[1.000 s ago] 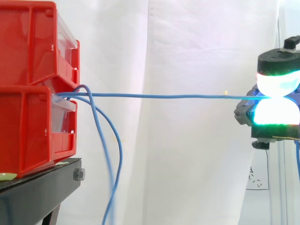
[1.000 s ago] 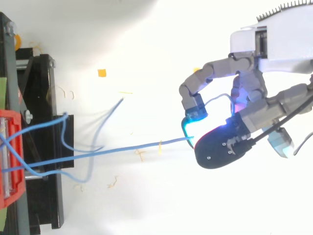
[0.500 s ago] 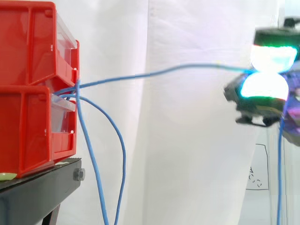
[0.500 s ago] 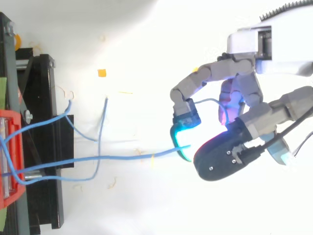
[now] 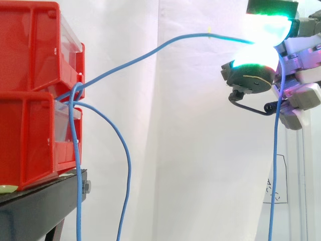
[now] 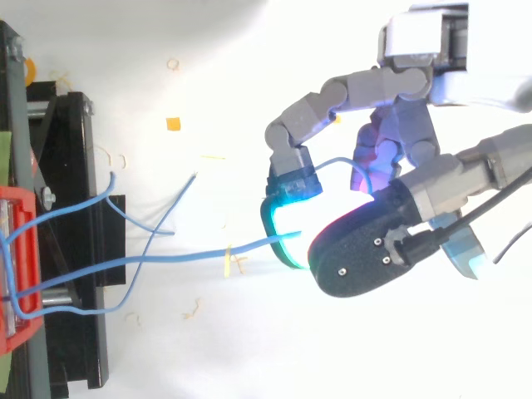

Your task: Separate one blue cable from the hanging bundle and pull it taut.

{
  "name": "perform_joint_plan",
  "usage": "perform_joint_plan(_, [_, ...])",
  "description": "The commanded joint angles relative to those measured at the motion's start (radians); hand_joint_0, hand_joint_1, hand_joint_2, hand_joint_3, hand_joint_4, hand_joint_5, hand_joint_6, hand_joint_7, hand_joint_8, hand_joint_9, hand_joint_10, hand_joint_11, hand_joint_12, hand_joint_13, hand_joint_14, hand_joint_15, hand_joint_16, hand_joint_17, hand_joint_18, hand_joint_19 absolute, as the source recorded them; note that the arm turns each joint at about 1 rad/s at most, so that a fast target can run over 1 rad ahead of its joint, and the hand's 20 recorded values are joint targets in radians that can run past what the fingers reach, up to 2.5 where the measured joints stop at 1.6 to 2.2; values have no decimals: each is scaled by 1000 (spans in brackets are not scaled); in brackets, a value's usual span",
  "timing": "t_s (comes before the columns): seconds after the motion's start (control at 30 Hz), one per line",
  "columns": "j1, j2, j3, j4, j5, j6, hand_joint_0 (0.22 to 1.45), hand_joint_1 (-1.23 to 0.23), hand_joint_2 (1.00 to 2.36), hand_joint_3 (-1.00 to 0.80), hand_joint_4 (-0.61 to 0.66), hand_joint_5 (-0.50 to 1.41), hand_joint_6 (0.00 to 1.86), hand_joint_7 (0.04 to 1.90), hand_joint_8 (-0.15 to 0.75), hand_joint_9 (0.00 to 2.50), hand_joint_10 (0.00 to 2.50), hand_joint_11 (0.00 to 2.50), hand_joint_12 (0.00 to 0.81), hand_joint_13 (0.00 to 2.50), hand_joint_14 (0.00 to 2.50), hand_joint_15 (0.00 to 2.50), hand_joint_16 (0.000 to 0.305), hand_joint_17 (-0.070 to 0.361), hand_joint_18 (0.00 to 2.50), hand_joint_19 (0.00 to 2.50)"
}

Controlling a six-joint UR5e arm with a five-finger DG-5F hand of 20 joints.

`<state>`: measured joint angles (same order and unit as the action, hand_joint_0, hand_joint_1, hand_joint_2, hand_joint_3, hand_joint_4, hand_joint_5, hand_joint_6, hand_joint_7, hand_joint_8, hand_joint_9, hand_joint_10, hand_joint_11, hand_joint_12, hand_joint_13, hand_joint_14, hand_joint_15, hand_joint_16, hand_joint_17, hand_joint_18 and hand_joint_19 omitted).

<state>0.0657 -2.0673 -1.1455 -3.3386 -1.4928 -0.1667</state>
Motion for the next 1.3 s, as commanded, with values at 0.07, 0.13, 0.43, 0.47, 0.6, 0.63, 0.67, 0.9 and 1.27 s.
perform_joint_plan(0.07, [0, 0, -7, -19, 2, -10, 756, -748, 1018, -150, -40, 150, 505, 1286, 91, 1915, 13, 295, 229, 1246, 14, 391, 45, 102, 864, 617])
perform_joint_plan(0.13, [0, 0, -14, -30, 2, -22, 757, -746, 1018, -157, -35, 149, 505, 1291, 90, 1910, 12, 285, 229, 1249, 16, 398, 45, 102, 864, 618])
perform_joint_plan(0.43, [0, 0, -20, -19, -1, -28, 755, -744, 1018, -164, -38, 149, 505, 1284, 89, 1914, 13, 288, 230, 1250, 15, 396, 45, 102, 866, 618])
perform_joint_plan(0.47, [0, 0, -20, -16, -1, -28, 756, -744, 1019, -167, -38, 148, 505, 1289, 90, 1914, 13, 290, 234, 1251, 15, 393, 45, 102, 866, 616])
perform_joint_plan(0.6, [0, 0, -20, -4, -1, -28, 755, -744, 1018, -163, -31, 148, 505, 1289, 89, 1912, 13, 288, 229, 1252, 16, 399, 45, 101, 866, 614])
perform_joint_plan(0.63, [0, 0, -22, 2, -1, -28, 755, -744, 1019, -163, -37, 149, 505, 1284, 89, 1911, 13, 286, 231, 1253, 15, 396, 45, 102, 866, 616])
perform_joint_plan(0.67, [0, 0, -20, 5, -1, -28, 755, -744, 1018, -163, -37, 149, 505, 1284, 89, 1911, 13, 288, 232, 1253, 16, 395, 45, 102, 866, 616])
perform_joint_plan(0.9, [0, 0, -20, 7, -1, -28, 755, -744, 1019, -159, -30, 149, 505, 1285, 86, 1912, 13, 286, 226, 1252, 15, 399, 45, 101, 868, 617])
perform_joint_plan(1.27, [0, 0, -20, 7, -1, -28, 755, -744, 1019, -157, -38, 149, 505, 1274, 88, 1931, 14, 316, 223, 1305, 15, 408, 44, 98, 928, 650])
